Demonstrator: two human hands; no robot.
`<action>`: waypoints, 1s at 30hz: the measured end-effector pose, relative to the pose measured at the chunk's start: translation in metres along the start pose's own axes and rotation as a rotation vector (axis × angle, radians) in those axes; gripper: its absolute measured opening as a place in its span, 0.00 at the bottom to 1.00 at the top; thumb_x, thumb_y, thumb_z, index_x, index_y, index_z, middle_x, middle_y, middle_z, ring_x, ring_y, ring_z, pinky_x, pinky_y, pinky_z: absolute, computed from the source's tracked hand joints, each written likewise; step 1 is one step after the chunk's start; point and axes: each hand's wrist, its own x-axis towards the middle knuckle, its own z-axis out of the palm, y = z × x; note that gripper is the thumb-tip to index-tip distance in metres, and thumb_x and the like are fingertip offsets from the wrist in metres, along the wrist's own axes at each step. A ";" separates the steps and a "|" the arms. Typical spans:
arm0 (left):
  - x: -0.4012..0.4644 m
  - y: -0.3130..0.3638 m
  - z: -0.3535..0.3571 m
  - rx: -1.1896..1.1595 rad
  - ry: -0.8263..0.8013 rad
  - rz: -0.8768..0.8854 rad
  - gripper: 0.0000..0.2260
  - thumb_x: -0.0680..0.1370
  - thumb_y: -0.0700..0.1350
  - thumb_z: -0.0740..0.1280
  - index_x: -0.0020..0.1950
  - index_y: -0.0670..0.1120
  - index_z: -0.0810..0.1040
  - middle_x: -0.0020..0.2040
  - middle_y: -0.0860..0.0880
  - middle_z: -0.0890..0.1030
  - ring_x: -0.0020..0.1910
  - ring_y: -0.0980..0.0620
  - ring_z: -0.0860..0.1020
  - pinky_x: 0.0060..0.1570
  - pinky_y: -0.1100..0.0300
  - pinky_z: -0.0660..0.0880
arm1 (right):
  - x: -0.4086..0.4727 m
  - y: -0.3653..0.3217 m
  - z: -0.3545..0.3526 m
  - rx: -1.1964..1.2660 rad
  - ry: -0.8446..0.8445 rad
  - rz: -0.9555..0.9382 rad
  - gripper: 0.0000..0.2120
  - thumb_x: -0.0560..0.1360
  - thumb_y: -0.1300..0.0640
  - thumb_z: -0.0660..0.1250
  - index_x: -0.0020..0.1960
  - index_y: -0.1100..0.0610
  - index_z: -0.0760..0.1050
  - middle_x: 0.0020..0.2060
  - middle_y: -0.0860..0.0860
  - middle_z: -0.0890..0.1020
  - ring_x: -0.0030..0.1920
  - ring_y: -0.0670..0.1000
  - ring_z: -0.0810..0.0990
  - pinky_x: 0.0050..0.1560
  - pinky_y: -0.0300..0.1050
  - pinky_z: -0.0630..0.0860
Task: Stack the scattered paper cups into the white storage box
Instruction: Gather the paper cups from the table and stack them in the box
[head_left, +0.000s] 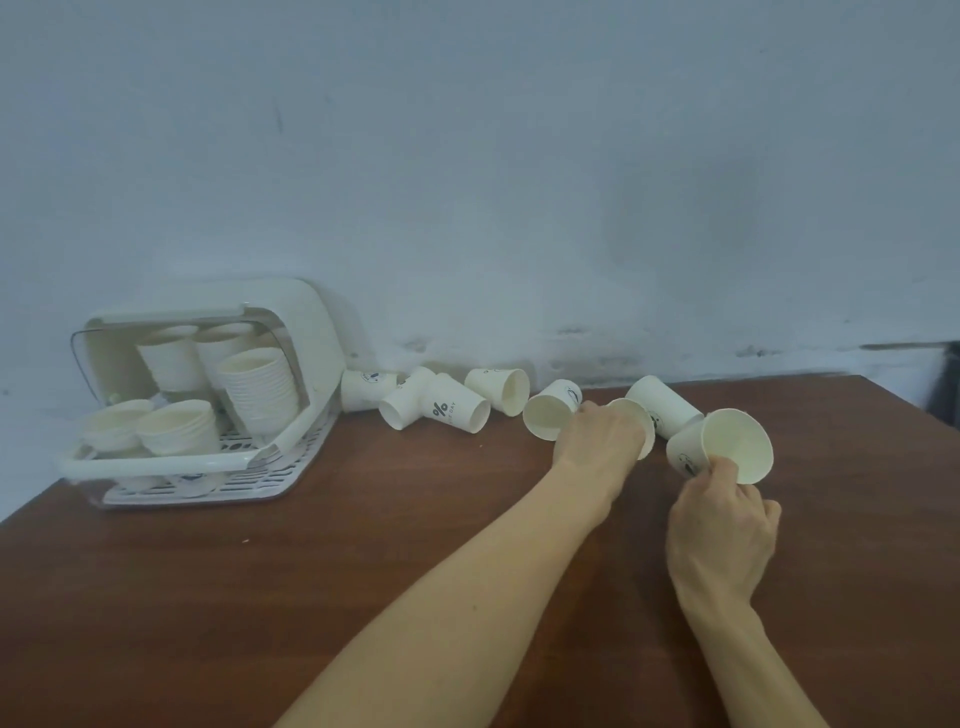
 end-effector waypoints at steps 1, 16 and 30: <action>-0.004 -0.004 -0.003 0.001 0.007 0.001 0.16 0.72 0.30 0.68 0.58 0.40 0.75 0.55 0.43 0.78 0.55 0.43 0.76 0.41 0.57 0.66 | -0.001 -0.001 -0.002 0.002 -0.006 -0.008 0.03 0.75 0.70 0.61 0.45 0.66 0.73 0.27 0.62 0.78 0.30 0.61 0.75 0.38 0.53 0.67; -0.115 -0.073 -0.027 0.010 0.149 -0.087 0.15 0.74 0.35 0.66 0.58 0.45 0.70 0.51 0.46 0.78 0.52 0.43 0.76 0.37 0.55 0.61 | -0.019 -0.027 -0.037 0.020 -0.066 -0.264 0.11 0.76 0.59 0.56 0.41 0.62 0.73 0.28 0.59 0.76 0.29 0.58 0.73 0.38 0.49 0.61; -0.214 -0.148 -0.024 -0.104 0.122 -0.291 0.07 0.80 0.44 0.62 0.57 0.46 0.72 0.52 0.46 0.79 0.50 0.43 0.78 0.37 0.54 0.64 | -0.056 -0.113 -0.101 0.023 -0.204 -0.580 0.12 0.74 0.55 0.54 0.38 0.57 0.72 0.25 0.53 0.75 0.28 0.56 0.72 0.36 0.49 0.64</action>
